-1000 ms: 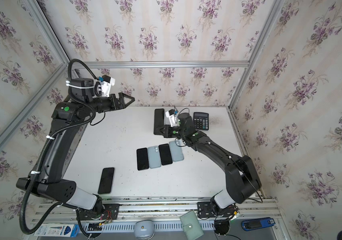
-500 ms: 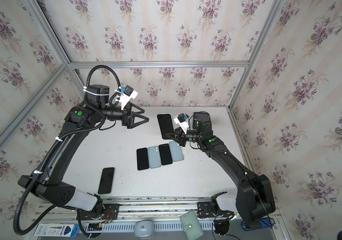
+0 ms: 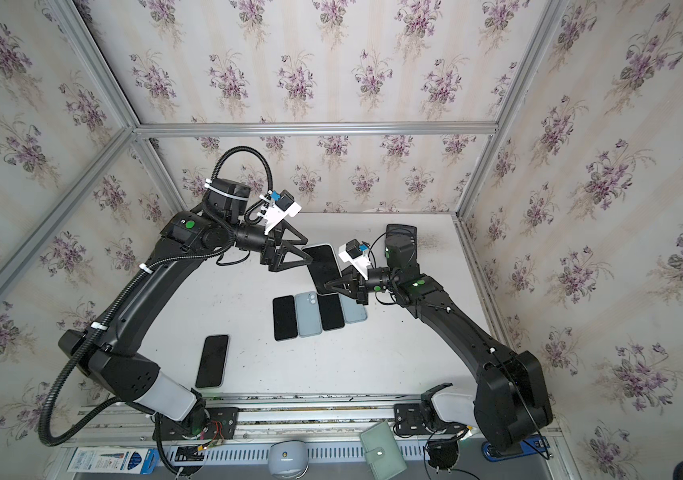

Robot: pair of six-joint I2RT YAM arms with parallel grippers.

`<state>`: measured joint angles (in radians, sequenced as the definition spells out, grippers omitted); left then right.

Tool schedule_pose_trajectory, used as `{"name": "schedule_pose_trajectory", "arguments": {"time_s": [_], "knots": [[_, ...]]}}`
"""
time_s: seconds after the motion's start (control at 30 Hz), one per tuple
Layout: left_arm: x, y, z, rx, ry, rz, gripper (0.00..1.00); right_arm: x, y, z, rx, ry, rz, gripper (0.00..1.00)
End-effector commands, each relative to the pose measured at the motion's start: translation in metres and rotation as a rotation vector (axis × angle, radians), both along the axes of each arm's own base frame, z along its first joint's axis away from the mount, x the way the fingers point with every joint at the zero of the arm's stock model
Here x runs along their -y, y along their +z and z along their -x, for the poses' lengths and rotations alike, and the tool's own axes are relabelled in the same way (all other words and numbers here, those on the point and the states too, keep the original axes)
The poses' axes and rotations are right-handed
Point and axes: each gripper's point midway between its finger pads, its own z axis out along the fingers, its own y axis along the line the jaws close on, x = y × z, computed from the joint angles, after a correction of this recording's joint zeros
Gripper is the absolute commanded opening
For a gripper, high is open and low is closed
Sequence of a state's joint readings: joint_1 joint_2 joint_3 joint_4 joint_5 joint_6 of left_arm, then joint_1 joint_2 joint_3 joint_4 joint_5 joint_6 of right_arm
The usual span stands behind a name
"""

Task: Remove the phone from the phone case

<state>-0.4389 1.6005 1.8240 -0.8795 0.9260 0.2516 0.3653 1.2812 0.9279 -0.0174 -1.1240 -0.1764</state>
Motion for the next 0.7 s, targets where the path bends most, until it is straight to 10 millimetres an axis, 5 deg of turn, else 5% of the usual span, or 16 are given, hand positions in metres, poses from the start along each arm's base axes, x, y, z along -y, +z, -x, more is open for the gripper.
{"name": "schedule_pose_trajectory", "arguments": {"time_s": [0.0,0.4,0.5,0.67], "knots": [[0.003,0.000,0.006,-0.002,-0.044,0.012,0.65,-0.001,0.008,0.006,0.055,0.029,-0.016,0.00],[0.009,-0.008,0.014,-0.052,-0.097,0.033,0.16,-0.001,0.006,0.005,0.049,0.021,-0.007,0.00],[0.009,-0.004,0.017,-0.068,-0.115,0.055,0.11,0.000,0.006,-0.001,0.034,-0.015,-0.003,0.00],[-0.008,0.023,-0.009,-0.111,0.003,0.092,0.01,0.007,0.020,-0.032,-0.005,-0.227,-0.048,0.57]]}}
